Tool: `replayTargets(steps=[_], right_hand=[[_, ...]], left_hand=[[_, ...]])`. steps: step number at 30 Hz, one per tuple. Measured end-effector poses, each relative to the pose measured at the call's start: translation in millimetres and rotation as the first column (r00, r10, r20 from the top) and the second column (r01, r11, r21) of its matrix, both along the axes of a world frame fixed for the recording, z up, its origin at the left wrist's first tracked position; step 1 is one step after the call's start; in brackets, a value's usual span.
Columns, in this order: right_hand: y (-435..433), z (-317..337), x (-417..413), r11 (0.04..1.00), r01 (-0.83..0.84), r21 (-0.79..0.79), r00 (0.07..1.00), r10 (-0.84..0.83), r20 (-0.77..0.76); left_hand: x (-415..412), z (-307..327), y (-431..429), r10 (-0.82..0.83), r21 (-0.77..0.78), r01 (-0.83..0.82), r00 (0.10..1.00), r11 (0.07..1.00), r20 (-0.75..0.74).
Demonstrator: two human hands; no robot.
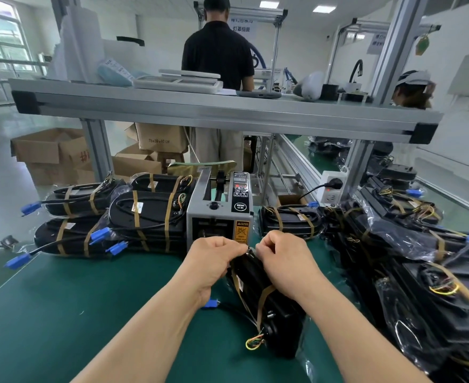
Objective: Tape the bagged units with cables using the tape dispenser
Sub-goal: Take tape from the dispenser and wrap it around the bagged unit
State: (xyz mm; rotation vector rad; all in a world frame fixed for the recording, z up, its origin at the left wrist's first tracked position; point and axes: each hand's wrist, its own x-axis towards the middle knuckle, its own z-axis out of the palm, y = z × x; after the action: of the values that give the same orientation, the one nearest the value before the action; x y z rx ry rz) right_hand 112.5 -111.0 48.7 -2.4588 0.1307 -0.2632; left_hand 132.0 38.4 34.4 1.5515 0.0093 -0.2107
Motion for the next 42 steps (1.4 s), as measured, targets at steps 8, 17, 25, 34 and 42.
replayTargets(steps=[8,17,25,34,42], right_hand=[[-5,1,-2,0.999,0.039,0.003,0.999,-0.039,-0.011],[-6,-4,-2,0.999,0.038,0.006,0.999,-0.038,0.002],[-3,-2,-4,1.000,0.029,-0.001,1.000,-0.029,-0.002],[-1,0,-5,1.000,0.029,-0.005,0.999,-0.029,-0.015],[-1,0,-6,1.000,0.027,-0.014,1.000,-0.027,-0.013]], left_hand=[[4,-1,-8,0.012,-0.018,-0.012,0.999,1.000,-0.035],[3,0,-10,0.014,0.018,-0.014,1.000,1.000,-0.014],[1,0,-15,0.083,0.089,-0.088,0.995,0.992,0.057],[2,-4,-17,0.124,0.157,-0.133,0.990,0.979,0.064],[1,-8,-18,0.119,0.205,-0.138,0.987,0.969,0.106]])
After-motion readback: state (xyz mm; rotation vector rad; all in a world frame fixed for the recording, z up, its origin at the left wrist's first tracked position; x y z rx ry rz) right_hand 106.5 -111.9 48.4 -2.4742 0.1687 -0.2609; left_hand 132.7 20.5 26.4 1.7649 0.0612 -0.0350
